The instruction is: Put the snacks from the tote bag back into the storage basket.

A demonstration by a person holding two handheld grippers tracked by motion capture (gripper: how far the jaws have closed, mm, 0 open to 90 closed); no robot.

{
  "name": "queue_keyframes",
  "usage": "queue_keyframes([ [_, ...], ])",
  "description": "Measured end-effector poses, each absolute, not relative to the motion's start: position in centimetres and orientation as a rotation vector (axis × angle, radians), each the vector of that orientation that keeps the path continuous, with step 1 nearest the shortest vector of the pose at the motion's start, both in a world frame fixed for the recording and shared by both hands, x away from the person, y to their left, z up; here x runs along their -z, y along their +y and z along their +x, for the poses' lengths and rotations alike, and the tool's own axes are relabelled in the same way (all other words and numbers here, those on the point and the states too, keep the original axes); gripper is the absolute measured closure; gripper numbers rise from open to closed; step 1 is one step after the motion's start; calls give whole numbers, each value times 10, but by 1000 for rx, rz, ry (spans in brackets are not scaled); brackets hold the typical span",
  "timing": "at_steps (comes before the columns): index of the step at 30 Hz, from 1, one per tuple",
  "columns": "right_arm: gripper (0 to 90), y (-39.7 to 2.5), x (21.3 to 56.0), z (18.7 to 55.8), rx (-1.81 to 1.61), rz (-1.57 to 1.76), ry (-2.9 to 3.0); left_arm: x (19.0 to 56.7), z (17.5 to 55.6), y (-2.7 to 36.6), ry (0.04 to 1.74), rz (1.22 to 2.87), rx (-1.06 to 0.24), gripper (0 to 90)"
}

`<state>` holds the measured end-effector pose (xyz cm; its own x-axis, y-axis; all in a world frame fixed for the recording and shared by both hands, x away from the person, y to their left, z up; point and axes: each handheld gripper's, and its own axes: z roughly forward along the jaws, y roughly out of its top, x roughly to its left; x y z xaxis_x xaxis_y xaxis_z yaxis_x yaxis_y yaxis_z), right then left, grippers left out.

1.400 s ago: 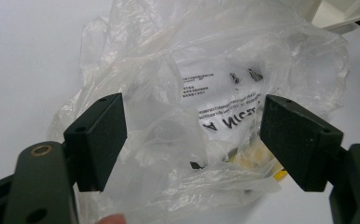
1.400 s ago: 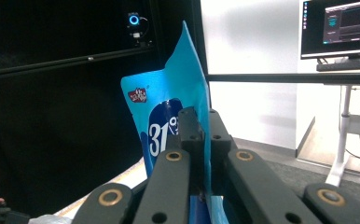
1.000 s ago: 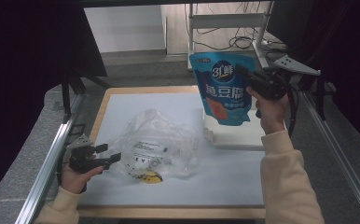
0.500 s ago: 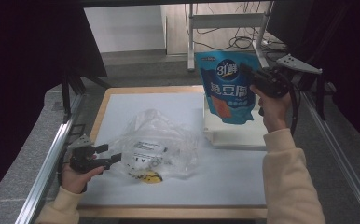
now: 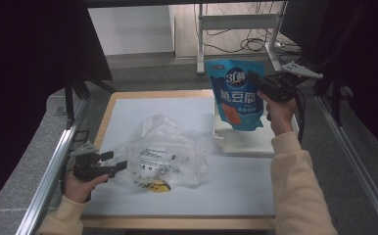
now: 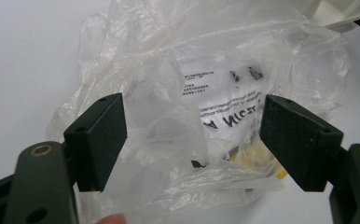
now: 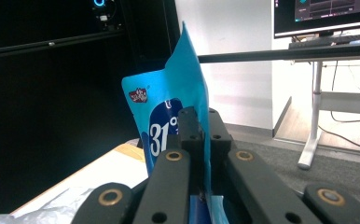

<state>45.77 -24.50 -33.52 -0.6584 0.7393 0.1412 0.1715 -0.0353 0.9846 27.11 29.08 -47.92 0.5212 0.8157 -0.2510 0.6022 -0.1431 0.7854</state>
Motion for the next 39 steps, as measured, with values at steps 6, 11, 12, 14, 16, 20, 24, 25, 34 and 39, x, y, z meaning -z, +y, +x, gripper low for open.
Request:
queue_keyframes([
  [6,884,-244,348,468,-1727,986,1812,480,271,291,1174,1847,-292,230],
  [11,884,-241,353,473,-1729,981,1818,480,271,291,1174,1850,-292,231],
  [12,884,-240,354,473,-1724,983,1815,480,272,291,1174,1850,-292,231],
  [14,884,-238,355,475,-1719,985,1814,480,272,291,1177,1849,-292,231],
  [16,884,-237,357,476,-1723,983,1816,481,271,291,1176,1849,-292,231],
  [20,884,-236,362,481,-1725,989,1821,480,271,291,1176,1848,-296,231],
  [24,883,-235,366,485,-1714,998,1820,480,271,291,1178,1848,-298,231],
  [25,883,-236,368,486,-1708,996,1825,481,271,291,1179,1849,-297,231],
  [34,880,-248,373,488,-1659,990,1827,481,272,291,1177,1853,-296,230],
  [39,875,-261,377,487,-1656,1001,1824,481,271,289,1176,1856,-294,230],
])
